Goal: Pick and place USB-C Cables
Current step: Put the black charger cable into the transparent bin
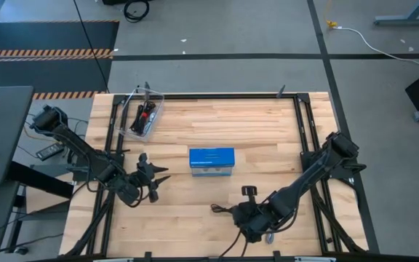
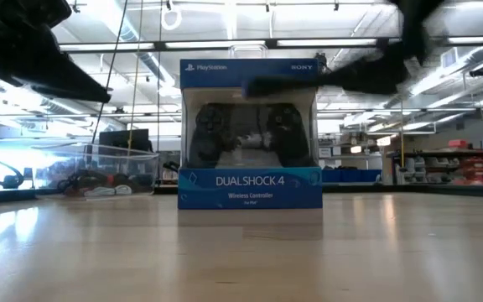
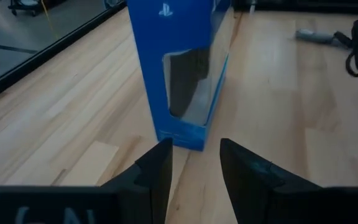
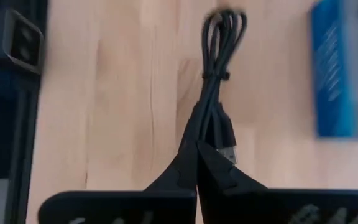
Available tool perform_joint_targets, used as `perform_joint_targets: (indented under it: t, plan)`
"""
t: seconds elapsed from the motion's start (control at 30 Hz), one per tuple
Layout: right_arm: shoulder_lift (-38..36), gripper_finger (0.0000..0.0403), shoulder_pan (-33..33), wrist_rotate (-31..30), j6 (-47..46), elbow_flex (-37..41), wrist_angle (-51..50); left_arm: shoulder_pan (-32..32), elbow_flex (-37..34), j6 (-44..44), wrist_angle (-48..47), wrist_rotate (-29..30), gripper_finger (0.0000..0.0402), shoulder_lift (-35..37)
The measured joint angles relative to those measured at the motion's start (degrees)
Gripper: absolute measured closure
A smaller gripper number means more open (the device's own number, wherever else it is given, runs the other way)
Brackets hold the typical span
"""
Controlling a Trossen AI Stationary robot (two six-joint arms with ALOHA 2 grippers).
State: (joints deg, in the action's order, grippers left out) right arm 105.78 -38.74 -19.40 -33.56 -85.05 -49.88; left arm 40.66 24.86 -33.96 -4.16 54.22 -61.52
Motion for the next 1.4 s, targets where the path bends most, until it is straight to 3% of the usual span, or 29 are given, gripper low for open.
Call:
perform_joint_targets:
  t: [0.1, 0.3, 0.43, 0.6, 0.7, 0.87, 1.1, 1.23, 1.4]
  plan:
    - [0.00, 0.0402, -0.27, -3.52, 4.19, -5.28, -1.49, 0.02, 0.00, 3.57, 4.22, -0.02, 0.0260, 0.00]
    - [-0.07, 0.0402, 0.68, -8.21, 14.15, -12.45, -2.42, 0.48, 0.00, 19.23, 17.59, -1.39, 0.0258, 0.00]
    - [-0.07, 0.0402, 2.60, -6.62, 16.65, -13.10, -2.68, 0.48, 0.04, 25.42, 22.85, -4.25, 0.0245, 0.02]
    - [0.02, 0.0397, 4.63, 0.68, 11.30, -12.43, -4.86, 0.46, 0.04, 23.55, 21.85, -5.64, 0.0226, 0.02]
    - [0.03, 0.0369, 4.70, 3.15, 9.70, -8.62, -3.90, 0.44, 0.04, 22.32, 21.30, -5.64, 0.0221, 0.00]
    - [0.13, 0.0278, 4.24, 8.35, 10.69, 1.17, 3.87, 0.44, 0.04, 22.17, 21.30, -5.66, 0.0223, 0.00]
    - [0.15, 0.0165, 3.97, 9.35, 24.00, 11.77, 30.04, 0.44, 0.04, 20.70, 21.07, -7.44, 0.0225, 0.00]
    - [0.15, 0.0138, 3.93, 11.61, 26.79, 16.65, 36.62, 0.46, 0.04, 18.86, 20.07, -7.97, 0.0225, 0.00]
    - [0.95, 0.0139, 3.93, 10.21, 28.21, 18.82, 39.83, 0.46, 0.04, 18.13, 19.58, -7.98, 0.0225, 0.00]
